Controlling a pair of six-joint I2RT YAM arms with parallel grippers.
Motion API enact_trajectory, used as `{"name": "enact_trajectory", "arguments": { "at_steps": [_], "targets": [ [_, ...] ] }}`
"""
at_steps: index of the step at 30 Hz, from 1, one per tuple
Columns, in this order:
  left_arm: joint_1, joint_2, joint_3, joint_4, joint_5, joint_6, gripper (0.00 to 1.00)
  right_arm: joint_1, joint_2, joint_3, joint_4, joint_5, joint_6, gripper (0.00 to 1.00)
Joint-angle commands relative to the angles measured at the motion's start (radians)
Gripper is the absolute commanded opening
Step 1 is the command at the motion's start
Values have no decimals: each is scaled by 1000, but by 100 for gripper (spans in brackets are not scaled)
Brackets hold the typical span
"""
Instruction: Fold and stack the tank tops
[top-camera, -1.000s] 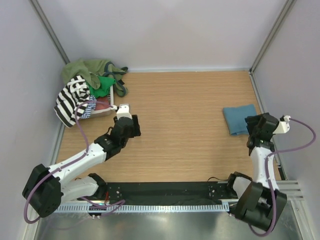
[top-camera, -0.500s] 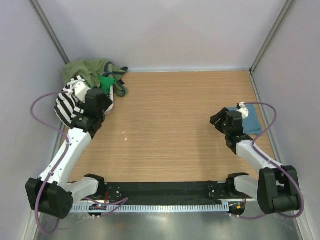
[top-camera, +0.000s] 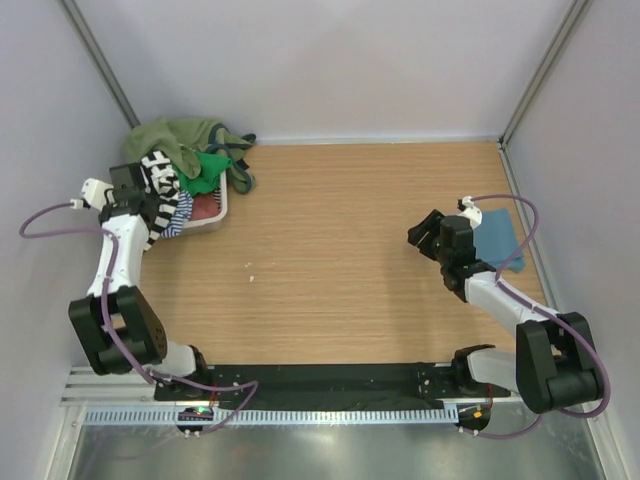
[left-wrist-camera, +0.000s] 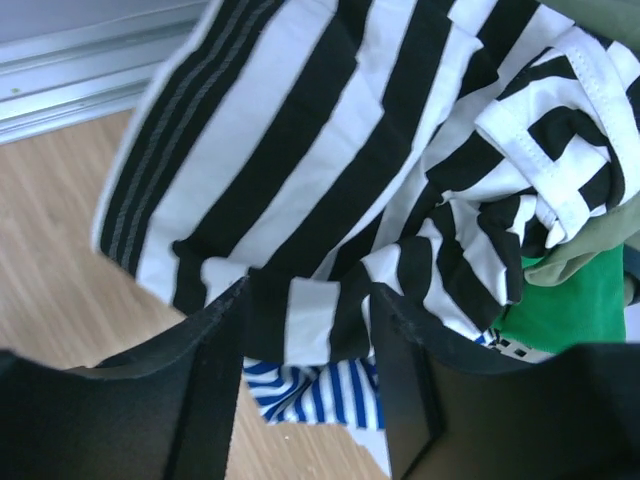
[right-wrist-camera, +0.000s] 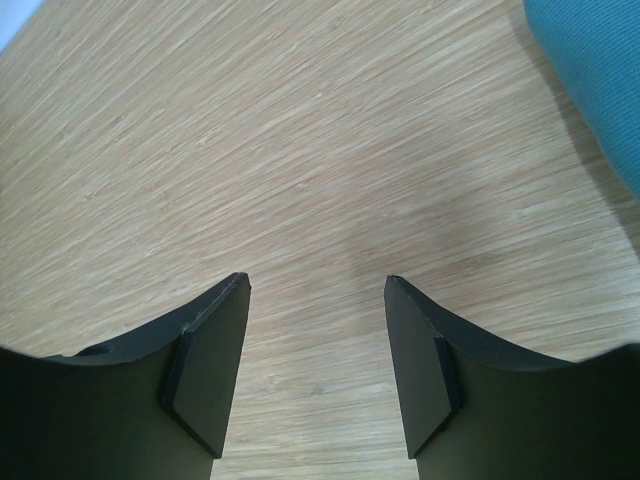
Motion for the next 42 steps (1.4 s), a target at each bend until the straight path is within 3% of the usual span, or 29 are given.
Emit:
{"name": "enact_trajectory", "arguments": {
  "at_steps": [1, 5, 8, 12, 19, 22, 23, 24, 26, 32, 39, 42],
  "targets": [
    [3, 96, 97, -21, 46, -9, 50, 6, 7, 43, 47, 26, -16, 63],
    [15, 211, 223, -64, 107, 39, 39, 8, 8, 49, 35, 34, -17, 63],
    [15, 266, 334, -164, 124, 90, 0, 6, 10, 49, 36, 35, -19, 63],
    [13, 167, 329, -180, 116, 82, 0, 6, 14, 55, 29, 38, -17, 63],
    [0, -149, 283, -60, 139, 71, 0, 6, 43, 67, 26, 32, -17, 63],
    [-2, -133, 300, -81, 144, 71, 41, 5, 54, 73, 18, 32, -20, 63],
    [-2, -97, 302, -87, 144, 71, 62, 8, 54, 73, 17, 31, -22, 63],
    [-2, -68, 306, -96, 150, 71, 66, 6, 54, 72, 18, 34, -20, 63],
    [-2, -10, 344, -103, 191, 82, 69, 6, 51, 72, 17, 38, -20, 63],
    [-8, 222, 473, -143, 257, 80, 65, 6, 46, 78, 7, 45, -28, 63],
    [-16, 389, 590, -205, 193, 123, 66, 8, 56, 83, 4, 37, -28, 63],
    [-16, 415, 573, -186, 173, 125, 67, 6, 57, 87, 0, 31, -27, 63]
  ]
}}
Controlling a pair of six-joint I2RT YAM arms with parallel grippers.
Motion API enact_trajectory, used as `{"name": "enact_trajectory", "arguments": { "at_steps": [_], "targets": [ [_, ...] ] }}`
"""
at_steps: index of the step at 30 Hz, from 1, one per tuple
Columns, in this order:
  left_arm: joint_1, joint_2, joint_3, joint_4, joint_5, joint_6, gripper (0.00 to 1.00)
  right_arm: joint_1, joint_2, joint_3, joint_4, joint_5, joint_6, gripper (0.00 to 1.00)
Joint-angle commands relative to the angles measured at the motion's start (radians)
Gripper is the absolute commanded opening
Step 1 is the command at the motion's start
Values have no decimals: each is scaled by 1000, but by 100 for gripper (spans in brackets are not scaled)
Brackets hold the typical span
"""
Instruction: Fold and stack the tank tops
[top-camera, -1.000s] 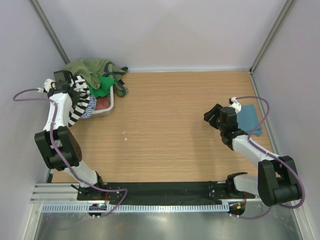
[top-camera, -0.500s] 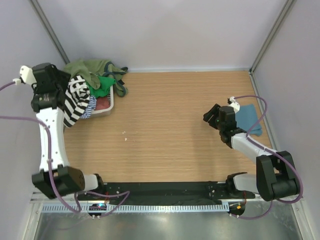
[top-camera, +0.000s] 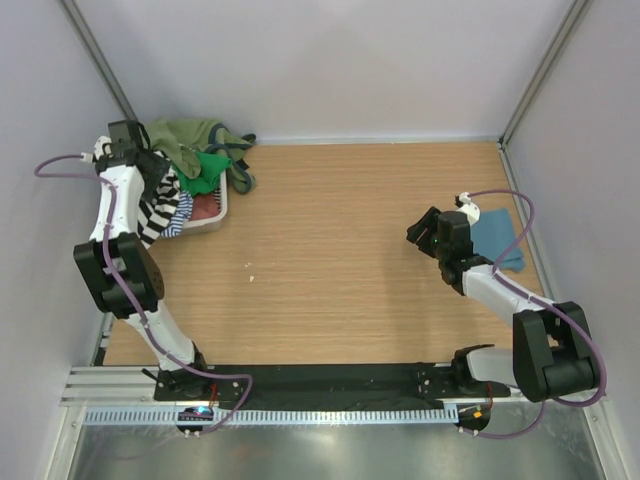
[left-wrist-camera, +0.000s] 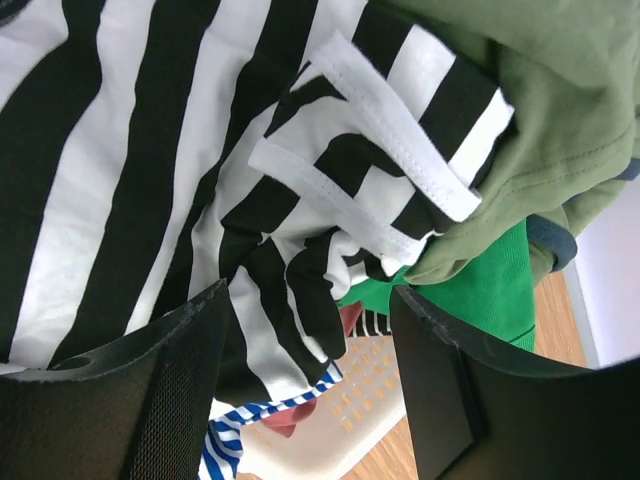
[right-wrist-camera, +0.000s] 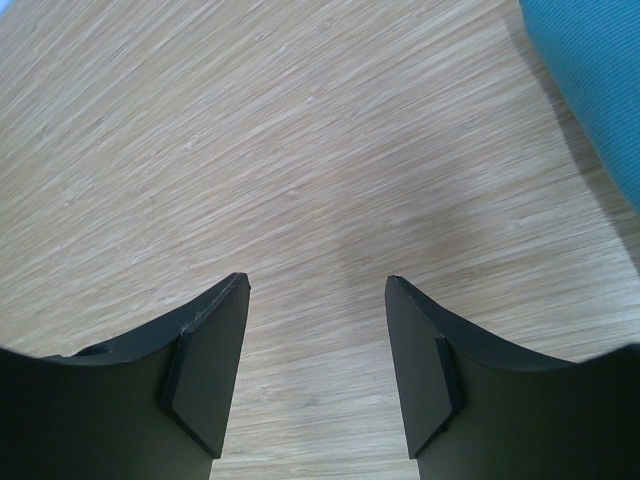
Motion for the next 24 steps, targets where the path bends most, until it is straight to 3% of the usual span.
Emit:
{"name": "enact_trajectory", "arguments": {
  "at_steps": [1, 4, 8, 11, 13, 14, 18, 24],
  "targets": [
    [-3, -2, 28, 5, -43, 26, 67, 4, 0, 44, 21, 18, -14, 63],
    [-2, 36, 34, 26, 1, 25, 61, 5, 1, 41, 23, 21, -14, 63],
    [-3, 68, 50, 42, 78, 20, 23, 4, 7, 45, 19, 20, -15, 63],
    [-9, 48, 35, 45, 93, 11, 21, 4, 9, 48, 13, 21, -15, 63],
    [-17, 28, 24, 51, 96, 16, 12, 4, 10, 50, 13, 23, -15, 63],
    [-15, 24, 26, 46, 96, 19, 0, 4, 10, 48, 12, 23, -15, 63],
    [-17, -33, 18, 42, 93, 14, 0, 5, 16, 51, 12, 20, -15, 63],
    [-17, -295, -83, 100, 128, -38, 0, 5, 16, 54, 9, 17, -17, 63]
  ]
}}
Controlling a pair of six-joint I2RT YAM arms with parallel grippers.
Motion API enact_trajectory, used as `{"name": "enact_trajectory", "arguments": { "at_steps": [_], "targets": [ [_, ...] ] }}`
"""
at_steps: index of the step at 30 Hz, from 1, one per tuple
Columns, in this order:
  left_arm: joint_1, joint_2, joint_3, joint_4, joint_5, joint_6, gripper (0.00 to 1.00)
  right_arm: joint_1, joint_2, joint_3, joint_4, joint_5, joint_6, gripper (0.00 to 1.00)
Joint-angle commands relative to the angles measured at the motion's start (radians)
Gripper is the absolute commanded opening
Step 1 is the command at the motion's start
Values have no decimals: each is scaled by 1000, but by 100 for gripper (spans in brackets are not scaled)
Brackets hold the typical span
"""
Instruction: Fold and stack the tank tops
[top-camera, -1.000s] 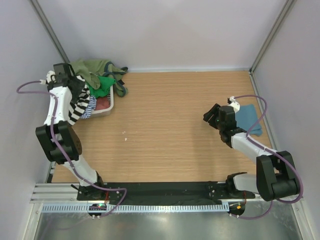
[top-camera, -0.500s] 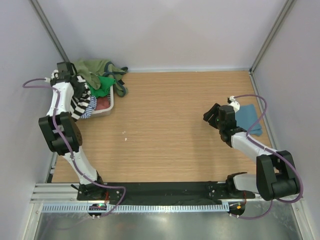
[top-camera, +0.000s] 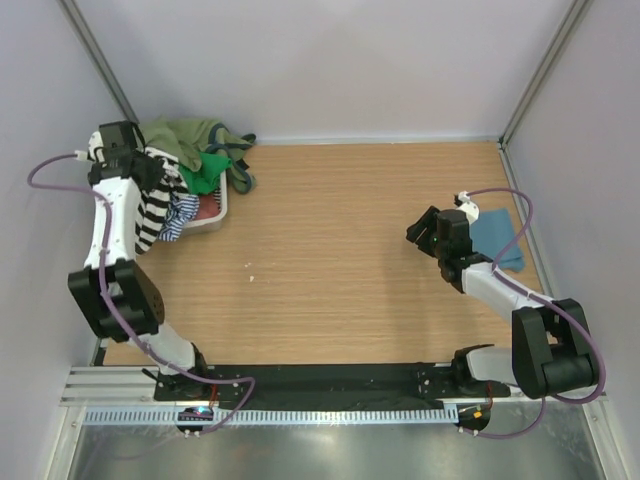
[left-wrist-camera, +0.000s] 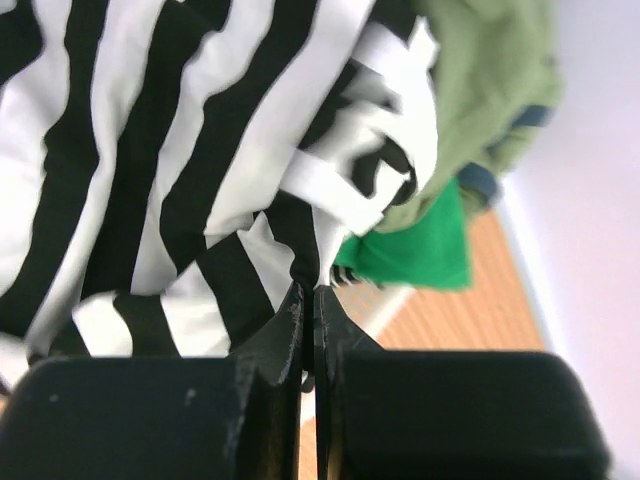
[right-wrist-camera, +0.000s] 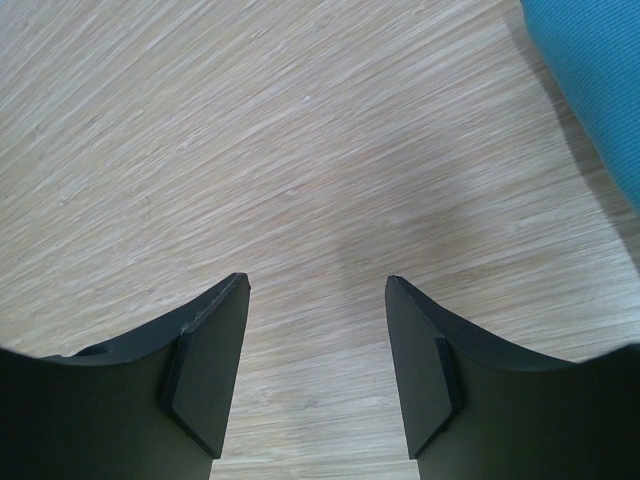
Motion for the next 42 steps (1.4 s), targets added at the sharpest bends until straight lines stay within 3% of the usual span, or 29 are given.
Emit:
{"name": "enact_trajectory", "arguments": {
  "at_steps": [1, 7, 11, 16, 19, 20, 22, 23, 26, 28, 36, 42],
  "targets": [
    [-4, -240, -47, 68, 49, -42, 0, 4, 1, 40, 25, 18, -16, 63],
    [-6, -713, -220, 192, 32, -144, 0, 4, 5, 43, 22, 12, -18, 63],
    [-4, -884, -83, 207, -48, -118, 0, 2, 9, 43, 23, 6, -19, 63],
    [-4, -811, 138, 148, 38, -154, 0, 4, 10, 46, 22, 1, -18, 63],
    [-24, -714, 68, 201, 342, -332, 0, 3, 12, 47, 22, 0, -19, 63],
    [-76, -690, 31, 234, 351, -363, 0, 4, 13, 47, 22, 0, -18, 63],
    [-270, -618, -7, 243, 211, -241, 0, 4, 18, 49, 23, -5, -16, 62],
    [-476, -593, -32, 243, 29, -187, 0, 4, 22, 49, 23, -6, -19, 63],
    [-744, -451, 22, 202, -71, -43, 0, 4, 30, 52, 22, -6, -21, 63],
    [-846, -348, 110, 126, -137, 15, 0, 5, 30, 52, 22, -6, -25, 63],
    [-926, -353, 97, 128, -305, 63, 0, 4, 30, 46, 52, -42, -32, 63],
    [-926, -413, 5, 148, -313, 54, 0, 4, 18, 38, 69, -57, -33, 63]
  ]
}}
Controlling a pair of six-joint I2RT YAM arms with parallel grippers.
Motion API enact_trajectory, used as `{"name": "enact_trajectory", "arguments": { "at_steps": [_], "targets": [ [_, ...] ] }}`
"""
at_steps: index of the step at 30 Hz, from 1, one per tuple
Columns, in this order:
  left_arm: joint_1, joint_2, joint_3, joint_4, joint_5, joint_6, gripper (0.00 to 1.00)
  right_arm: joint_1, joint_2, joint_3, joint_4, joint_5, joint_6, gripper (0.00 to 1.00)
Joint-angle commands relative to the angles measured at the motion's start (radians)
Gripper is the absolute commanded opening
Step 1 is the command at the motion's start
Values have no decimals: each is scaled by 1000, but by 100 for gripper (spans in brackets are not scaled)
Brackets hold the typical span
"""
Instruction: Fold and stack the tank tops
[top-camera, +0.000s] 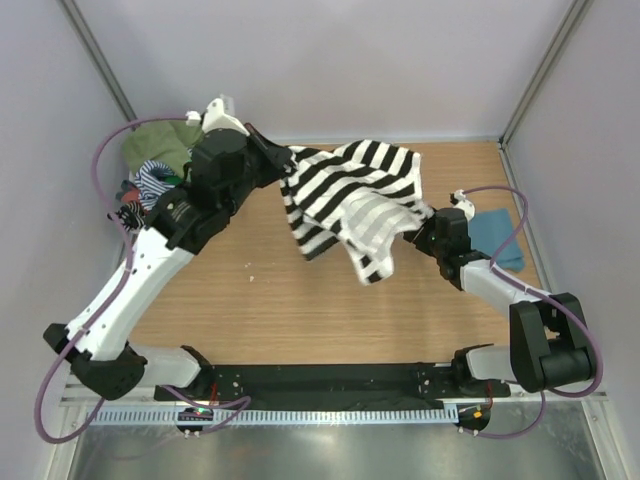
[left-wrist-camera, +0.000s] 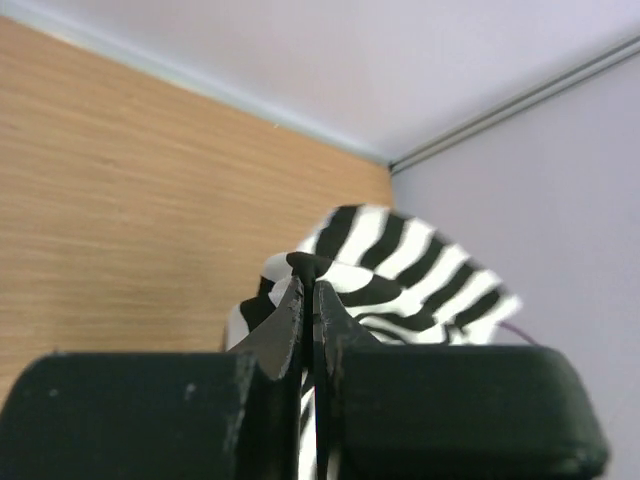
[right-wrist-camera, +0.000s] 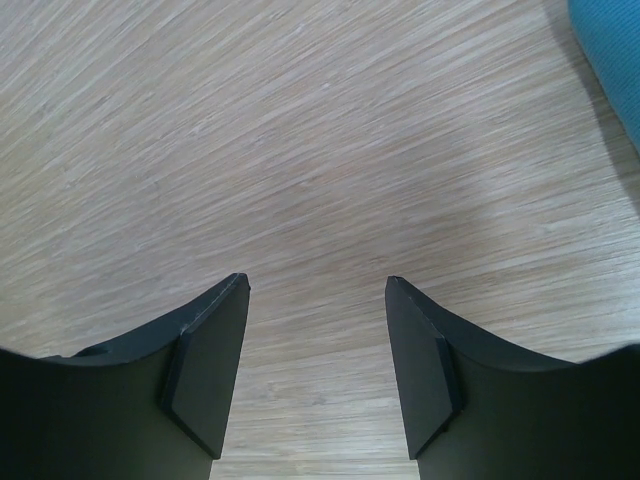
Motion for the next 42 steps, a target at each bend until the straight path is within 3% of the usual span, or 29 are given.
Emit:
{"name": "enact_trajectory", "arguments": {
  "at_steps": [1, 6, 11, 15, 19, 24, 29, 39, 42],
  "targets": [
    [1, -35, -58, 69, -59, 11, 0, 5, -20, 19, 67, -11, -19, 63],
    [2, -2, -171, 127, -61, -10, 0, 5, -17, 19, 69, -20, -24, 63],
    [28, 164, -36, 40, 30, 45, 0, 29, -4, 28, 117, -115, -48, 63],
    [103, 302, 26, 14, 138, 51, 0, 121, -4, 42, 151, -135, -110, 61],
    [179, 353, 14, 31, 261, -10, 0, 172, 22, 60, 173, -161, -137, 60],
    [176, 322, -43, 121, 349, -56, 0, 198, 41, 77, 173, -173, -164, 59],
    [125, 172, -121, 117, 398, -67, 0, 204, 38, 77, 176, -183, -170, 57],
    [64, -407, -448, 94, 139, -136, 0, 208, 29, 71, 176, -167, -170, 56],
    [64, -411, -451, 103, 128, -139, 0, 206, 29, 69, 176, -164, -170, 56]
  ]
}}
